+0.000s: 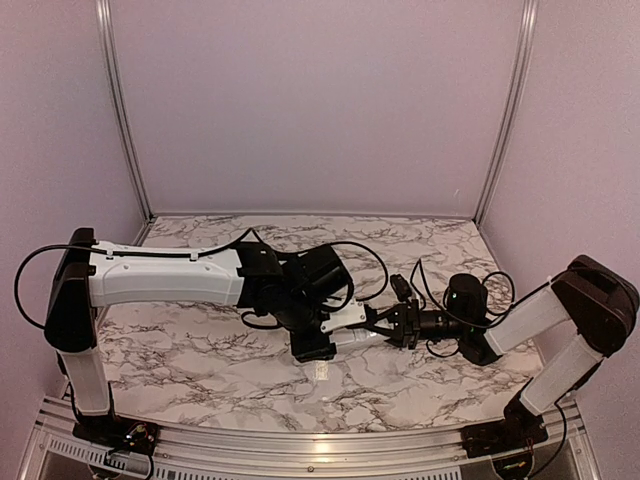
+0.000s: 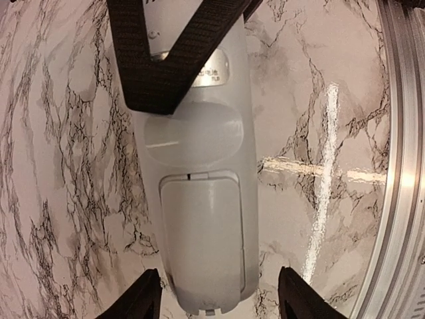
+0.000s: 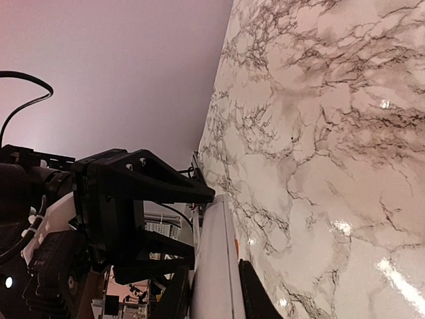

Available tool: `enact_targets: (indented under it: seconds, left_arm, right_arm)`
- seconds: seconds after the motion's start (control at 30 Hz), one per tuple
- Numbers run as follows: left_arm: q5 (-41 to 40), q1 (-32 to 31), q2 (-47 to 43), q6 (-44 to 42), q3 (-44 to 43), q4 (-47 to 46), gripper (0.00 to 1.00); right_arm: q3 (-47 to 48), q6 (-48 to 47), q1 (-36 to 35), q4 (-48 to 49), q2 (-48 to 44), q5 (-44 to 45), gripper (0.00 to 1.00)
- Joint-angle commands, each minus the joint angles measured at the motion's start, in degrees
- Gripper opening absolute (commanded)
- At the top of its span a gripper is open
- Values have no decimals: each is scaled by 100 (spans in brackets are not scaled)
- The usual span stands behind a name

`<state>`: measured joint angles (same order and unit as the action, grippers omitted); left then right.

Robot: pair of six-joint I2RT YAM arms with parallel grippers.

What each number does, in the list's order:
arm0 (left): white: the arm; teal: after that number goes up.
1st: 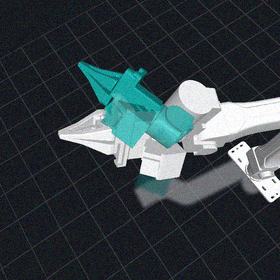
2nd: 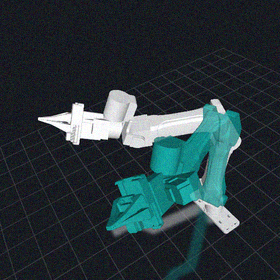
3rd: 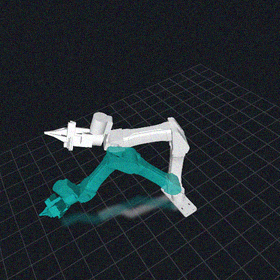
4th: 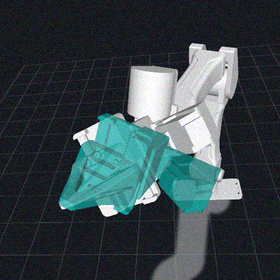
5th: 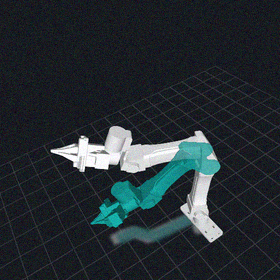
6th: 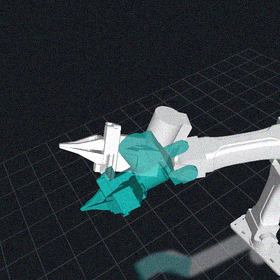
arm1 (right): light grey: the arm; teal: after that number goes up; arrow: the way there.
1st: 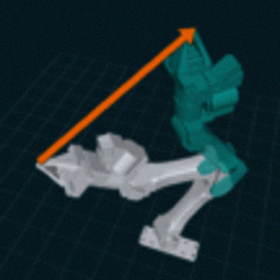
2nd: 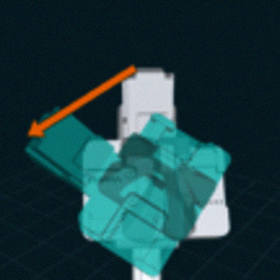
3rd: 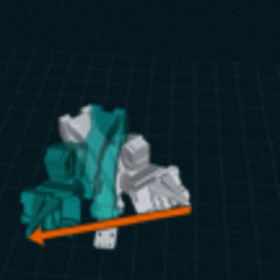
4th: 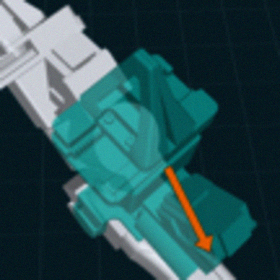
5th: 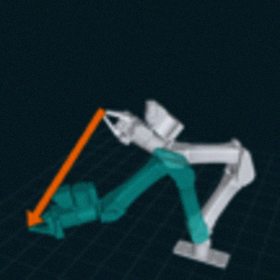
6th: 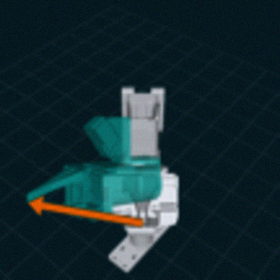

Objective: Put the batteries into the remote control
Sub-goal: Load the battery cover onto the remote control without the battery cover.

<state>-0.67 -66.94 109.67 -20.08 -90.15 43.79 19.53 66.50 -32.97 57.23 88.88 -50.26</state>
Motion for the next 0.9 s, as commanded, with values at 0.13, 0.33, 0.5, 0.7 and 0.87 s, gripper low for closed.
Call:
enact_targets:
  seconds: [0.13, 0.33, 0.5, 0.7, 0.87]
  left_arm:
    - [47, 152, -955, 112, 365, -684, 73]
    - [170, 241, -2117, 366, 1295, -1874, 99]
    - [-459, 369, -3204, 1050, 2531, -3336, 99]
    - [-479, 697, -3443, 1536, 2940, -3235, 96]
    - [-378, 695, -3075, 1699, 2964, -2850, 88]
  right_arm:
    - [-53, 298, 17, 789, 74, -97, 0]
    - [-41, 372, 45, 992, -46, -149, 0]
    - [18, 283, 54, 939, -225, -281, 0]
    - [107, 198, 54, 731, -445, -379, 0]
    - [244, 115, 51, 472, -593, -433, 0]
